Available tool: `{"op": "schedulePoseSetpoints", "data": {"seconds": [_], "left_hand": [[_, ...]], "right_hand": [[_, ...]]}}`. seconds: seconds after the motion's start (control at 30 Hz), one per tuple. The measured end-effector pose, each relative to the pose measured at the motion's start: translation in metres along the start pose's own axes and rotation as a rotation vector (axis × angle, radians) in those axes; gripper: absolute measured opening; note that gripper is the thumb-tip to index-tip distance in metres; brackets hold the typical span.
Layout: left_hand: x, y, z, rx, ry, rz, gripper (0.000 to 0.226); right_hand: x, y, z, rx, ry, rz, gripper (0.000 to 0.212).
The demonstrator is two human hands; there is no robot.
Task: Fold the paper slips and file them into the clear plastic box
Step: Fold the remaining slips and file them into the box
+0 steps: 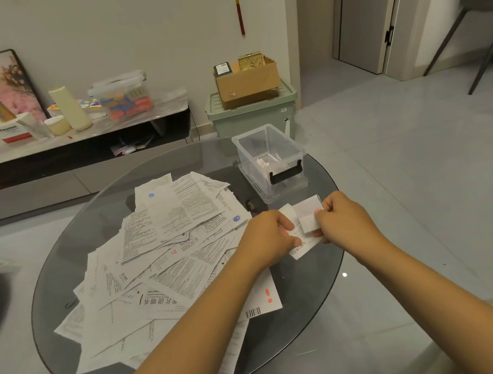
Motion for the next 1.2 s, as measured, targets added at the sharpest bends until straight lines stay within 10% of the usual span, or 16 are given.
{"op": "schedulePoseSetpoints", "data": {"seconds": [0.33,0.73,1.03,1.2], "left_hand": [[-0.007,-0.003,0.004,0.073,-0.047,-0.098,0.023],[0.018,-0.011,0.031,-0.064,-0.337,1.118,0.018],[0.043,-0.024,0.048,-0.231,-0.287,0.943,0.02],[0.051,-0.028,0.045,-0.32,-0.346,0.912,0.023]], "right_hand": [[0.004,0.002,0.004,0.026,0.02,-0.013,0.015],[0.015,0.021,0.018,0.1,0.012,-0.288,0.016],[0.027,0.042,0.023,0.102,-0.096,-0.26,0.014],[0.023,0.042,0.014,-0.046,-0.321,0.273,0.047]]}}
Point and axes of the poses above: each hand's wrist, its own z-axis away from the middle knuckle, its own y-axis out of the palm, x = y × z, the point moved 2 cm from there along -z, towards the middle knuckle, and after that the axes turned 5 degrees about -x, right-handed, at the moved point
